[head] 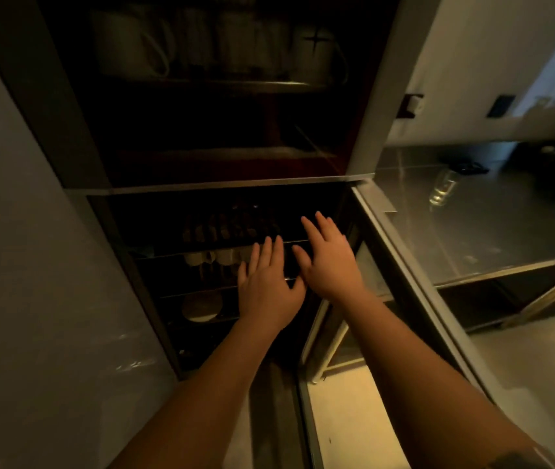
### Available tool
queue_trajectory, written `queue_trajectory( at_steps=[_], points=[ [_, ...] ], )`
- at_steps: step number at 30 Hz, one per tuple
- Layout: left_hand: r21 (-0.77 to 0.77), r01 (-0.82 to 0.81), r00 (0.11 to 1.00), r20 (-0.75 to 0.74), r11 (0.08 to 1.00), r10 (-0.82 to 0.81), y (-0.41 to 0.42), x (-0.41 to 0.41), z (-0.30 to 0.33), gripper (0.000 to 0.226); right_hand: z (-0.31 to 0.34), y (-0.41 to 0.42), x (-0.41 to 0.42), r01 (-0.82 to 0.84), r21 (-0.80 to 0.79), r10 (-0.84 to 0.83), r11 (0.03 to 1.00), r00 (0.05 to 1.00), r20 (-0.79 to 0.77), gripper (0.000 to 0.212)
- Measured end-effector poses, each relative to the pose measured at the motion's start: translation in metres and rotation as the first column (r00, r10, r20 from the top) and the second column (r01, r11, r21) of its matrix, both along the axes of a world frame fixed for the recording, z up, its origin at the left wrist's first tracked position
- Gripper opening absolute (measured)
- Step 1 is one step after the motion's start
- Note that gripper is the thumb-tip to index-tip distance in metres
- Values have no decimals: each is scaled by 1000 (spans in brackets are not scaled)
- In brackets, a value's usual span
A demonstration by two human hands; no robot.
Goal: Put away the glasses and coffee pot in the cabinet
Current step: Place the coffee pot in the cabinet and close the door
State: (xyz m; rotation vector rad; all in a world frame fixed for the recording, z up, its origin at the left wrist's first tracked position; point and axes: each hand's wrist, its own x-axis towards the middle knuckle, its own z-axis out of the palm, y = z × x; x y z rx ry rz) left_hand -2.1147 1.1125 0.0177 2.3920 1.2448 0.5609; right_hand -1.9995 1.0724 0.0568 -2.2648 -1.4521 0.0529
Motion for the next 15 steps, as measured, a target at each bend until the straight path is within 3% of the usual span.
queue_trajectory(
  at_steps=[7,10,15],
  points=[
    [-32,182,980,92,983,-178,-53,56,48,79,55,-59,70,20,-42,-17,999,997,78,56],
    [-27,230,971,77,973,-228,-76,76,55,84,58,-87,100,5,-104,4,995,996,86,52],
    [-46,288,957,-17,957,-289,-113,100,53,100,45,-118,130,-89,-204,114,975,987,113,63]
  ],
)
